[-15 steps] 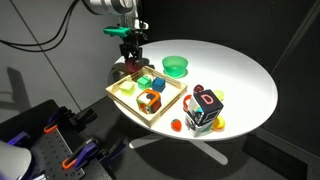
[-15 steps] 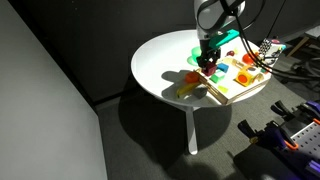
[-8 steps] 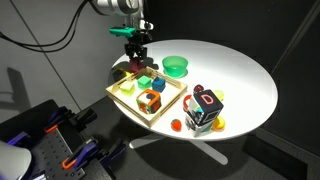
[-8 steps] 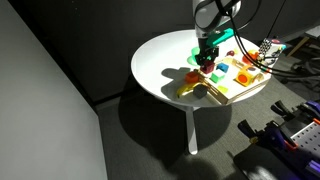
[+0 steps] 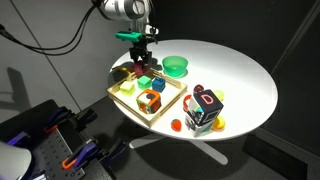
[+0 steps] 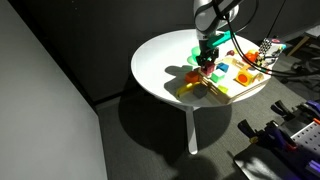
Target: Put the pink block on the tray
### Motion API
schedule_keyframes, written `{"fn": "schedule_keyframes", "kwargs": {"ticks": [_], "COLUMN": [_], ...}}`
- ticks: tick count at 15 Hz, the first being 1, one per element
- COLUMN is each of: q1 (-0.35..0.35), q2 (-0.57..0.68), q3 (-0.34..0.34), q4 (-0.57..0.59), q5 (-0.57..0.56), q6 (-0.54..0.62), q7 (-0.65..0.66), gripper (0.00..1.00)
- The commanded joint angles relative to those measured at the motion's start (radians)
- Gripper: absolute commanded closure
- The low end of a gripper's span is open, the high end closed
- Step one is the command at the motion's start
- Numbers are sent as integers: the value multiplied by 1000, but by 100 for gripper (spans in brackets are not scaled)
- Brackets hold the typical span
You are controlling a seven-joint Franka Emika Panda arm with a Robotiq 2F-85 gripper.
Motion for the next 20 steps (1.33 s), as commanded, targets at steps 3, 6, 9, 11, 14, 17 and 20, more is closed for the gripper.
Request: {"fn": "schedule_keyframes", "kwargs": {"ticks": [3,6,9,11,14,17,20], "q1": [-23,-29,-37,-37,-33,-30,-25], "q2": [38,33,25,15,-3,-22,-42], "q3": [-2,-1,6,8,10,17,25], "q4": [41,37,32,20,4,-10,-23], "q5": [21,25,32,29,25,24,26], "q6": [-33,-33,-43,-39,-28,-19,-6], "q7": [-45,-50,-75,-90,-102,-115,-115], "gripper": [72,72,14,1,0,0,0]}}
